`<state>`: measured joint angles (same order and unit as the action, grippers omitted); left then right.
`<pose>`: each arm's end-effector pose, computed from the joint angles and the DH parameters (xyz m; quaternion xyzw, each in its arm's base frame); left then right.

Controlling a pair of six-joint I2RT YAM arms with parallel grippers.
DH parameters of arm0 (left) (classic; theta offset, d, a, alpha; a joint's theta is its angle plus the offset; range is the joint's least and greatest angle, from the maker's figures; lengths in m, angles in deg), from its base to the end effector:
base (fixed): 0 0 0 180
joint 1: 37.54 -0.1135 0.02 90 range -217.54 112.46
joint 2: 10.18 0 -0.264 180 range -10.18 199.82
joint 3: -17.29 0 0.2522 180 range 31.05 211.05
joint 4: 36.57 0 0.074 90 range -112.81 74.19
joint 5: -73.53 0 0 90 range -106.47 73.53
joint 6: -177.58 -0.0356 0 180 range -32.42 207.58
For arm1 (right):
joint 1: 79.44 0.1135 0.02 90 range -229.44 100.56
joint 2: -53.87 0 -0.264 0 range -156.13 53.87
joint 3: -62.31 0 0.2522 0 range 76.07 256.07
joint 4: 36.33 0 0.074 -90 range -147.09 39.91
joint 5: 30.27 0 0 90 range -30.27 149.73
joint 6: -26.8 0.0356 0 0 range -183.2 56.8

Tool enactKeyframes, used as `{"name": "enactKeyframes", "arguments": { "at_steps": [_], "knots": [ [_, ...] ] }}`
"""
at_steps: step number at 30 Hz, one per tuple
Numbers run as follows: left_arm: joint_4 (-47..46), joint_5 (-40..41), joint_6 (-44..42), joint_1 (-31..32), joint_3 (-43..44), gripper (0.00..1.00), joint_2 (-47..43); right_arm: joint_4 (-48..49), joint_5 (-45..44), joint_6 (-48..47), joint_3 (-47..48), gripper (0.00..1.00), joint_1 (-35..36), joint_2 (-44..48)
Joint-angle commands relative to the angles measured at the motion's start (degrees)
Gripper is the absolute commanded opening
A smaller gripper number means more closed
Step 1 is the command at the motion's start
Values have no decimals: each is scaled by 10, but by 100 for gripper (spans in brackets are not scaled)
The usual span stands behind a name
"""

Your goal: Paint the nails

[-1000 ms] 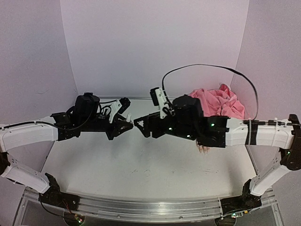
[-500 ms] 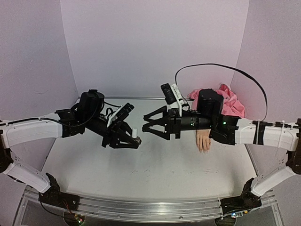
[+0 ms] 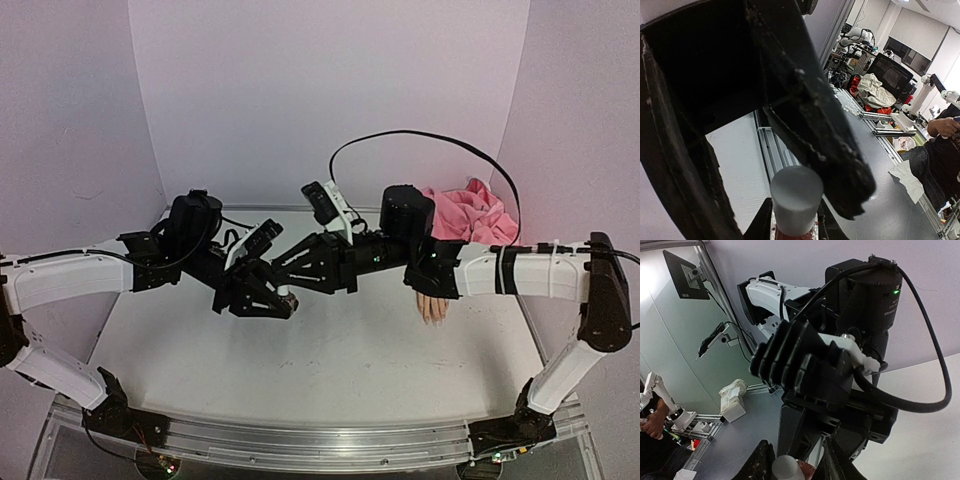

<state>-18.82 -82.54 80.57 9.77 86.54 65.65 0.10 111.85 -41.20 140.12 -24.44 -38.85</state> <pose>0.1703 -0.2326 0.3041 0.5845 0.4918 -0.5866 0.2690 0.1866 0.3154 0.3475 -0.4918 0.3815 0.6558 0.4273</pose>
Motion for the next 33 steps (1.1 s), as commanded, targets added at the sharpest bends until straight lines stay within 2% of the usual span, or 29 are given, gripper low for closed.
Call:
{"name": "enactKeyframes", "arguments": {
  "at_steps": [1,10,13,16,18,21,22,25,26,27,29,33],
  "knots": [
    [-23,-19,2,2,21,0,-1,54,38,15,40,31,14,-12],
    [-23,13,-5,2,17,0,-16,47,35,10,25,0,17,-8],
    [-23,82,-13,1,9,0,-33,10,-6,-13,12,0,17,-4],
    [-23,215,-24,0,-1,0,-50,-57,-96,-44,9,0,23,0],
    [-22,317,-32,-1,-6,0,-56,-102,-198,-66,10,0,36,6],
    [-23,479,-39,-2,-13,0,-65,-166,-427,-76,20,0,64,9],
    [-22,530,-41,-2,-15,0,-68,-195,-538,-79,33,0,87,4],
    [-21,632,-47,-3,-21,0,-75,-345,-951,-52,129,0,171,-65],
    [-22,652,-51,-2,-22,0,-78,-394,-1027,-15,161,0,187,-88],
    [-22,655,-54,-2,-24,0,-81,-407,-1060,7,179,0,199,-100],
    [-22,654,-54,-2,-26,0,-85,-392,-1014,22,172,0,201,-100],
    [-22,634,-53,-2,-24,0,-82,-277,-880,-23,120,0,186,-55]
  ]
}}
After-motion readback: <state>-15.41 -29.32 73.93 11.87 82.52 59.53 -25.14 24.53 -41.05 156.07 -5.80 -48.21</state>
